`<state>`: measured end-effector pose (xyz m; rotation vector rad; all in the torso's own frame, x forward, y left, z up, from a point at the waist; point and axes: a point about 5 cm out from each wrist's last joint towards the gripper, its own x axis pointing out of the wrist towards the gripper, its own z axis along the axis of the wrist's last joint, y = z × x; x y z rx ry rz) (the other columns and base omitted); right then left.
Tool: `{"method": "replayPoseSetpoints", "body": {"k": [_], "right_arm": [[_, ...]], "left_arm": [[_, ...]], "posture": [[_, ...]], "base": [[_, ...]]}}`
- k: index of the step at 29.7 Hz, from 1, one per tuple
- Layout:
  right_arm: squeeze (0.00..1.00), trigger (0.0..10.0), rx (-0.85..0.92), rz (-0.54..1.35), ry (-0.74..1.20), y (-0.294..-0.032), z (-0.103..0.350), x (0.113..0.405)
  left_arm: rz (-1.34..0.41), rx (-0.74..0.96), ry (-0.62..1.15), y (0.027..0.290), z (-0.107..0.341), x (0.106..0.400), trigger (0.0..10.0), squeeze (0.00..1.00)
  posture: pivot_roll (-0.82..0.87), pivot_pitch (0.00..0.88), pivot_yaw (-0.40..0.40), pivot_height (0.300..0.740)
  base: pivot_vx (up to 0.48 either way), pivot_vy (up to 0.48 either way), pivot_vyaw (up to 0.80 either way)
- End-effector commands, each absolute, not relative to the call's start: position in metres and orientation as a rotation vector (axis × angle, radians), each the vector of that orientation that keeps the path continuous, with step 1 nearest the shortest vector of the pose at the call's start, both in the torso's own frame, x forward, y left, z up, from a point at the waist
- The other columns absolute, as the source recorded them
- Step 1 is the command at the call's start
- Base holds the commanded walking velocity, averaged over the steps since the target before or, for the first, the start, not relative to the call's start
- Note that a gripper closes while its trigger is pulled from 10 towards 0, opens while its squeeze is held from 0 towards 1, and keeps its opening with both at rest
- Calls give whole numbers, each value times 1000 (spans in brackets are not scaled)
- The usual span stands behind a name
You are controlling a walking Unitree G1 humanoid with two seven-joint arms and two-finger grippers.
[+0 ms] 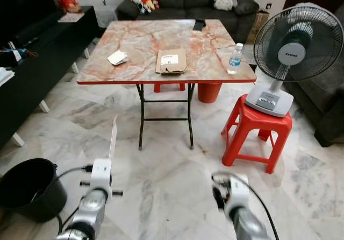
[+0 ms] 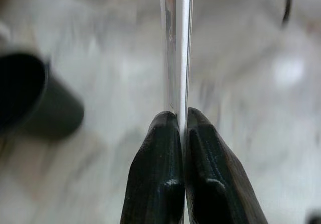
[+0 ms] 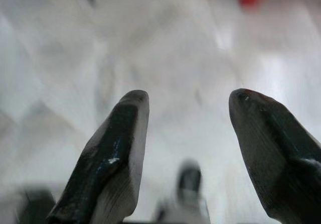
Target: Picking trash to rubbish bin
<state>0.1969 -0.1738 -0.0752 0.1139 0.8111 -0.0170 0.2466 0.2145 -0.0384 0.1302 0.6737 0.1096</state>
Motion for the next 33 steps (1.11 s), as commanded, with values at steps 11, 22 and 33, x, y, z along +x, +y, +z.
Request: {"method": "replayPoseSetpoints", "body": {"k": [11, 22, 33], "right_arm": [[0, 10000, 91, -29, 929, -172, -90, 170], [0, 10000, 85, 5, 894, -163, -83, 187], [0, 10000, 62, 2, 936, -160, -90, 174]], "left_arm": [[209, 139, 987, 233, -83, 168, 10000, 0], [157, 206, 923, 227, -71, 196, 10000, 0], [148, 224, 952, 228, -74, 189, 10000, 0]], "posture": [[-44, 29, -11, 740], [-43, 23, -6, 740], [-36, 14, 6, 740]], "base": [[0, 0, 0], [22, 0, 246], [241, 0, 640]]}}
